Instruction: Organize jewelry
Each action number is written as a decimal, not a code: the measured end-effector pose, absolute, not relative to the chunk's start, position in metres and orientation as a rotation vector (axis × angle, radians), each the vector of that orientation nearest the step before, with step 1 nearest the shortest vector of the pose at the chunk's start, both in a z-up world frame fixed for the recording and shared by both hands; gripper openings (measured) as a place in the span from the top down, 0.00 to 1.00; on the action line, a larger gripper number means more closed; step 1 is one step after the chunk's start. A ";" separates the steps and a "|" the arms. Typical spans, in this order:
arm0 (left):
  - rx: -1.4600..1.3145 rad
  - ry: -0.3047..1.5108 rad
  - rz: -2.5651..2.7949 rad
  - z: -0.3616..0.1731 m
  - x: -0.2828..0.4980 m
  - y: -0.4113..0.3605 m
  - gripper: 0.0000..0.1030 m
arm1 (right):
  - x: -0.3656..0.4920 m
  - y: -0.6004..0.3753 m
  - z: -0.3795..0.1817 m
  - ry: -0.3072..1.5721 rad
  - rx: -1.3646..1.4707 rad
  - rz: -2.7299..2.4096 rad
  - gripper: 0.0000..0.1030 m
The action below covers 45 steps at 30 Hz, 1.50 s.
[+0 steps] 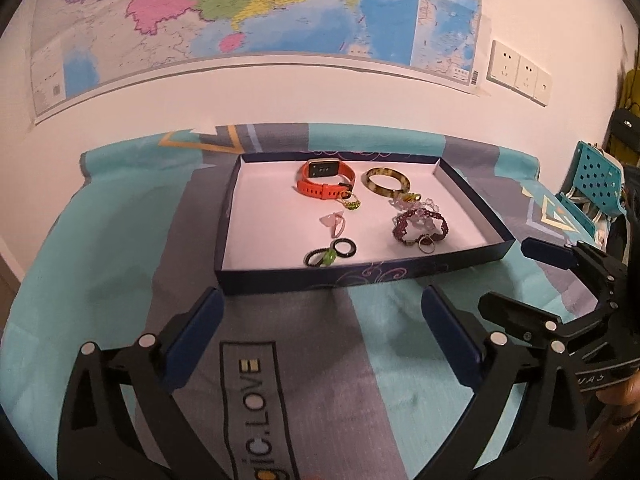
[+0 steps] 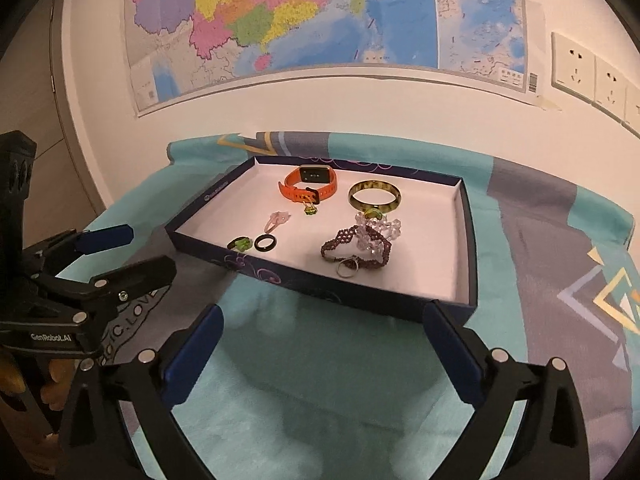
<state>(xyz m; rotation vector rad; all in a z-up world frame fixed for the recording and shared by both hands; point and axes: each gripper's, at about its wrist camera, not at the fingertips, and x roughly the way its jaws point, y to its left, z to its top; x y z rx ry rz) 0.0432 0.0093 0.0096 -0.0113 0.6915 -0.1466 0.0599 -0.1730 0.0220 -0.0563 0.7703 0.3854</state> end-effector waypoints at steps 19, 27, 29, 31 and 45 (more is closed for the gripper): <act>0.034 0.726 -0.111 0.001 0.022 -0.001 0.05 | 0.034 -0.176 0.018 0.796 -0.037 0.376 0.06; 0.024 0.732 -0.109 0.000 0.022 0.000 0.05 | 0.033 -0.175 0.015 0.809 -0.035 0.374 0.06; 0.023 0.738 -0.109 -0.001 0.022 0.000 0.05 | 0.032 -0.175 0.014 0.810 -0.034 0.373 0.06; 0.023 0.745 -0.111 -0.002 0.023 0.000 0.05 | 0.033 -0.175 0.014 0.812 -0.033 0.374 0.06; 0.027 0.752 -0.110 -0.005 0.022 0.000 0.05 | 0.033 -0.177 0.012 0.822 -0.023 0.374 0.06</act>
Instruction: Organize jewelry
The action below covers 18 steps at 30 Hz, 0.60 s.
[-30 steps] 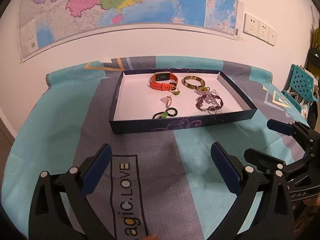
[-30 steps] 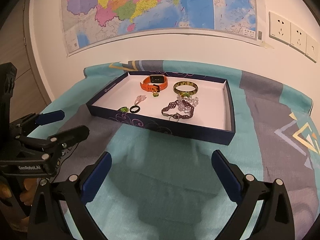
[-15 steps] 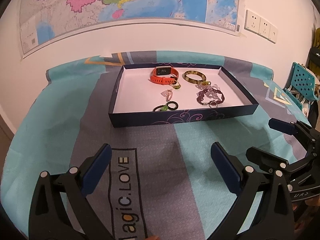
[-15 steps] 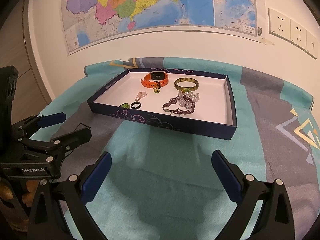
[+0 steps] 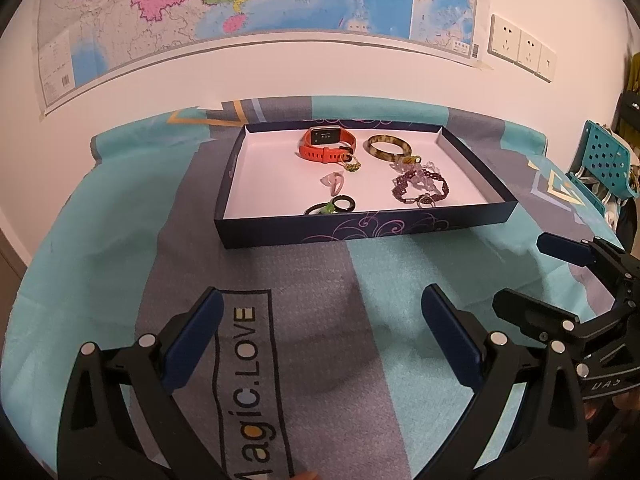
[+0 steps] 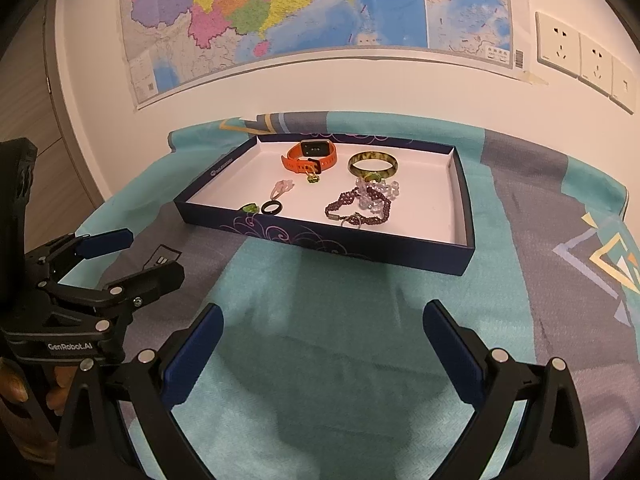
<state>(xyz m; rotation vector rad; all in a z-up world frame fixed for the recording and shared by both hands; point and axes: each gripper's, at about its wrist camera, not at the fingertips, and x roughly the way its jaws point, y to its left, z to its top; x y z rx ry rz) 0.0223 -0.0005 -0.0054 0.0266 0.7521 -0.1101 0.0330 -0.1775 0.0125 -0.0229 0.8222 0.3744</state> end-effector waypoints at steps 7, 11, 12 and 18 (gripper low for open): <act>0.028 0.750 -0.109 -0.006 0.022 0.000 0.05 | 0.034 -0.178 0.012 0.822 -0.022 0.372 0.06; 0.032 0.753 -0.109 -0.006 0.022 0.000 0.05 | 0.034 -0.177 0.013 0.818 -0.020 0.372 0.06; 0.033 0.753 -0.108 -0.006 0.022 0.000 0.05 | 0.034 -0.177 0.012 0.818 -0.020 0.373 0.06; 0.034 0.751 -0.109 -0.006 0.022 -0.001 0.05 | 0.034 -0.177 0.012 0.823 -0.022 0.372 0.06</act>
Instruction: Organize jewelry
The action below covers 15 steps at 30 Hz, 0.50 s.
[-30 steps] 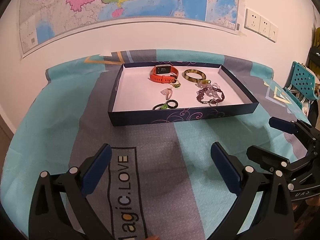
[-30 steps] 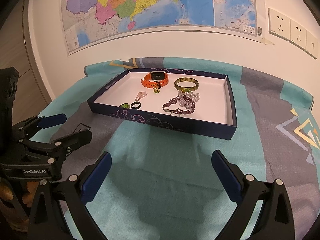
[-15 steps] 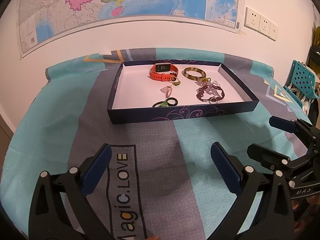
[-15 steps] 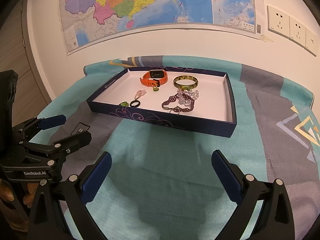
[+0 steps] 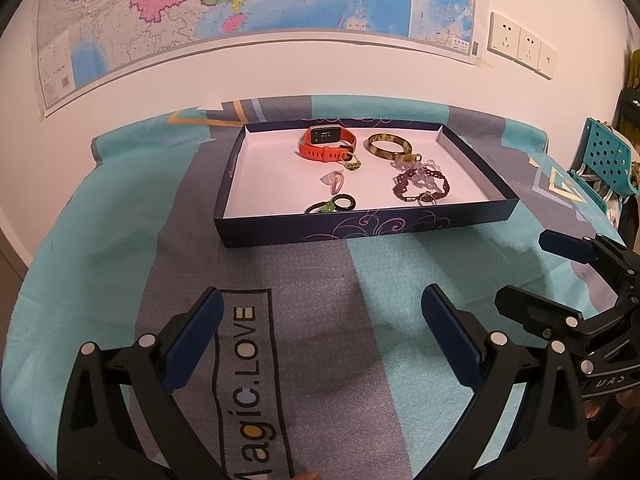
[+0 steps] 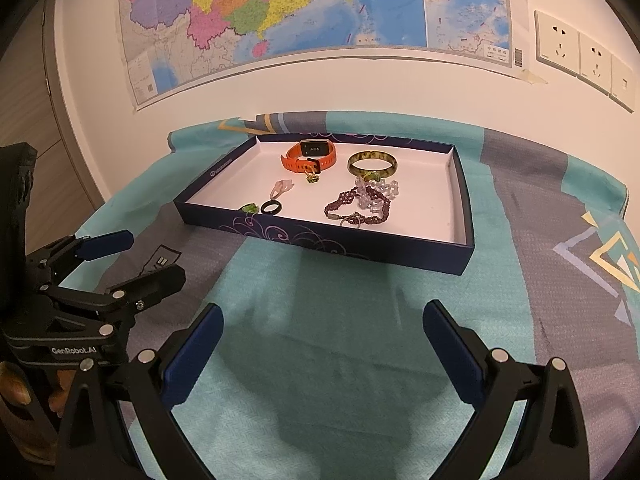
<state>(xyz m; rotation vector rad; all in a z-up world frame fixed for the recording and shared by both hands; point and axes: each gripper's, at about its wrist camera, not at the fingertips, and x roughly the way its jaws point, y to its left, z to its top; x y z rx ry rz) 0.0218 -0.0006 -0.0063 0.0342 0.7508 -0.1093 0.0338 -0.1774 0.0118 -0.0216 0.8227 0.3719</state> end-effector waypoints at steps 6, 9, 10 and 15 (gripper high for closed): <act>0.037 0.752 -0.109 -0.007 0.022 -0.001 0.05 | 0.033 -0.177 0.012 0.823 -0.019 0.371 0.06; 0.036 0.753 -0.110 -0.007 0.022 -0.001 0.05 | 0.033 -0.178 0.012 0.824 -0.018 0.372 0.06; 0.036 0.753 -0.110 -0.007 0.022 -0.001 0.05 | 0.033 -0.177 0.012 0.825 -0.020 0.372 0.06; 0.037 0.755 -0.112 -0.008 0.022 -0.001 0.05 | 0.034 -0.178 0.011 0.829 -0.021 0.375 0.06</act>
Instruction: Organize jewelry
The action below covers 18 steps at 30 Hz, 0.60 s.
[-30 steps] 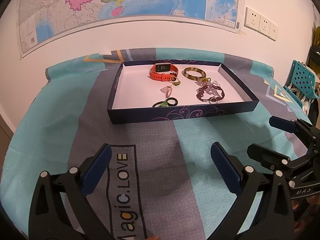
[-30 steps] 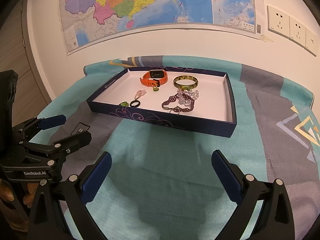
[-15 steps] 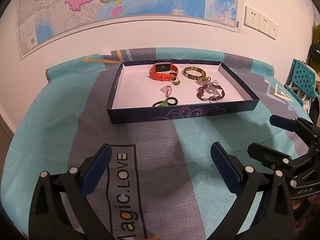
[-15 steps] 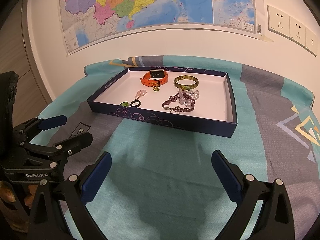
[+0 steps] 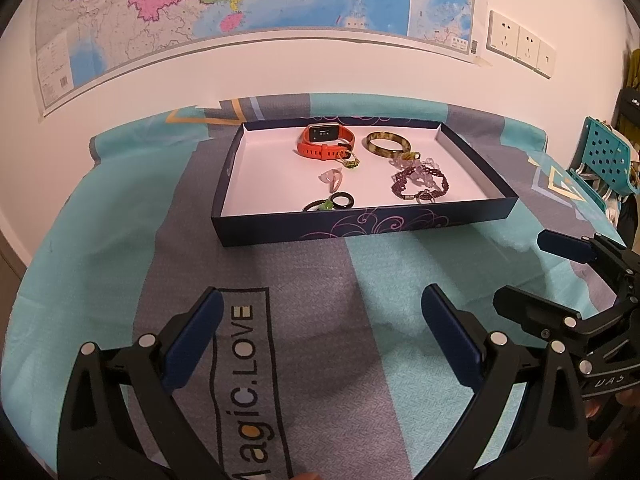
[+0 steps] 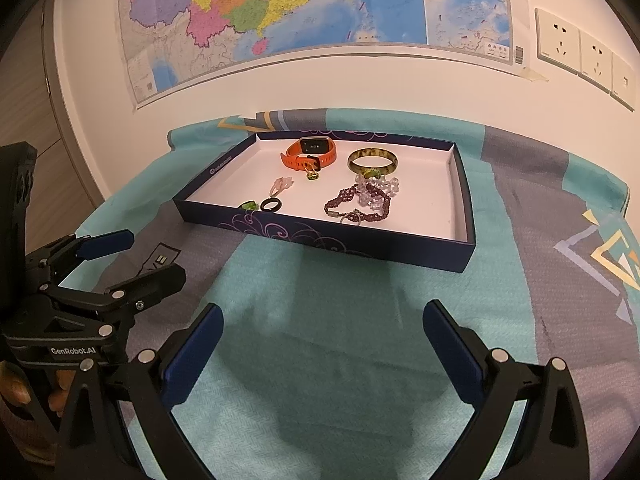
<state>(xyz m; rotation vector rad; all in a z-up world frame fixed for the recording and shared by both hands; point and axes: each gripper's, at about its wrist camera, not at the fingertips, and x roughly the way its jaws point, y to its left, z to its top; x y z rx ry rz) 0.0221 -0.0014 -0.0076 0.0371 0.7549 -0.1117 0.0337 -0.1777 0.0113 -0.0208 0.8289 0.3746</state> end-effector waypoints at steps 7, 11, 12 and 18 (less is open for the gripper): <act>0.038 0.758 -0.113 -0.008 0.023 -0.002 0.05 | 0.034 -0.178 0.011 0.828 -0.020 0.373 0.06; 0.042 0.760 -0.118 -0.009 0.023 -0.004 0.05 | 0.034 -0.179 0.011 0.829 -0.016 0.373 0.06; 0.042 0.761 -0.119 -0.009 0.023 -0.004 0.05 | 0.034 -0.179 0.011 0.830 -0.018 0.373 0.06; 0.041 0.762 -0.119 -0.010 0.023 -0.004 0.05 | 0.034 -0.178 0.012 0.829 -0.019 0.373 0.06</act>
